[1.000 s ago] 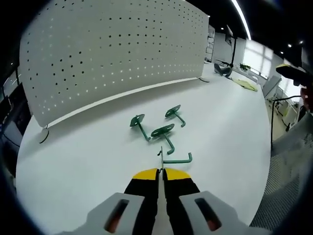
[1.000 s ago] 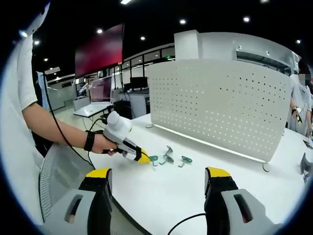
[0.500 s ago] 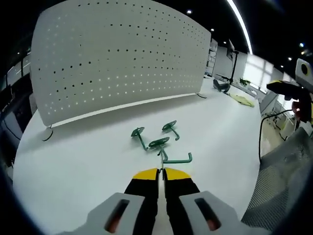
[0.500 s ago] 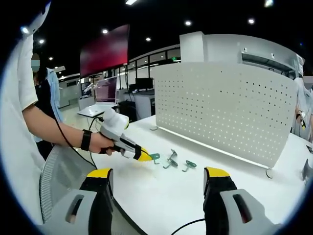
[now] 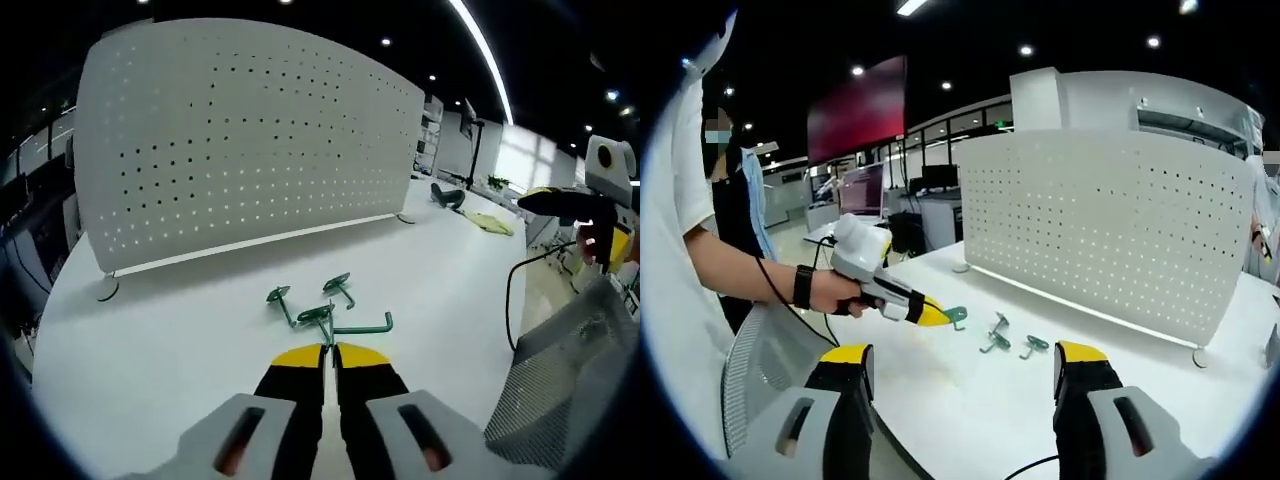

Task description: Insert the hook assembly into the mounting plate slot until the hook locks in place.

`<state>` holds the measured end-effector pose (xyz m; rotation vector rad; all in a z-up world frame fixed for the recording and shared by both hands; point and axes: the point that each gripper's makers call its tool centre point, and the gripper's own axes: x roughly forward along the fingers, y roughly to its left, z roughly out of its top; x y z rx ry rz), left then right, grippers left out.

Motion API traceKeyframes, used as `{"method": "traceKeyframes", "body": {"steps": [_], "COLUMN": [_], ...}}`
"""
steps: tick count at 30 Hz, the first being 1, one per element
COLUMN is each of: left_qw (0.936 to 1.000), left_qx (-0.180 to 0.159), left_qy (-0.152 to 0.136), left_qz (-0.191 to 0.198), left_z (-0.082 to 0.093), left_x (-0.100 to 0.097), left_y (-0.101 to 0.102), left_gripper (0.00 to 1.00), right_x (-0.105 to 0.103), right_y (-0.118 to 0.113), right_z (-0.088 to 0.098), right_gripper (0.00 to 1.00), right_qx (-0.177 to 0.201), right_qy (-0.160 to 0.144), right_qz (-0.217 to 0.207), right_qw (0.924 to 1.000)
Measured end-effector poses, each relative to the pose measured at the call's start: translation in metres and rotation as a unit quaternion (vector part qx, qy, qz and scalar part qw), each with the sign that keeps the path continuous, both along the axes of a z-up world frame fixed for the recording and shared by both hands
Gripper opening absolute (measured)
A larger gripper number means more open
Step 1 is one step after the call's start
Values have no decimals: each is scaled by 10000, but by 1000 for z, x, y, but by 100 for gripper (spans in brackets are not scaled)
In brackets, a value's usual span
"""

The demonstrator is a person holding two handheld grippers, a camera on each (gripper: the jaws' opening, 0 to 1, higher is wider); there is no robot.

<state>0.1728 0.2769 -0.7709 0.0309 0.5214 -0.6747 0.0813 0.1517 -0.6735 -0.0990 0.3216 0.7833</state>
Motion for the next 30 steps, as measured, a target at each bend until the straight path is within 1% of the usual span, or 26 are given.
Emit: {"method": "traceKeyframes", "body": {"steps": [4, 9, 12, 18, 19, 23, 26, 28, 30], "left_qw": [9999, 9996, 9992, 9984, 9979, 9966, 9959, 9951, 9948], "left_qx": [-46, -133, -240, -342, -404, -516, -593, -693, -688], "left_qy": [-109, -241, -324, -450, -501, -639, -680, -704, -757], "left_qz": [-6, -5, 9, 26, 41, -12, -22, -10, -32], "left_z": [11, 23, 31, 47, 52, 65, 72, 77, 80], "left_x": [-2, -5, -8, -15, -16, -21, -21, -21, -21], "left_y": [-3, -6, -7, -12, -13, -18, -20, -22, -23], "left_gripper": [3, 3, 3, 3, 3, 3, 3, 3, 3], "right_x": [2, 4, 4, 7, 7, 8, 9, 10, 11], "right_y": [2, 5, 7, 12, 13, 15, 14, 14, 14], "right_z": [3, 4, 6, 9, 9, 14, 17, 20, 21], "right_gripper": [73, 72, 71, 69, 69, 65, 59, 59, 58], "right_qx": [103, 128, 165, 270, 283, 383, 424, 478, 507], "right_qy": [-22, -52, -55, -69, -70, -96, -121, -128, -112], "right_qz": [24, 85, 130, 212, 230, 274, 216, 214, 220], "right_qw": [9999, 9999, 9998, 9994, 9993, 9988, 9988, 9985, 9984]}}
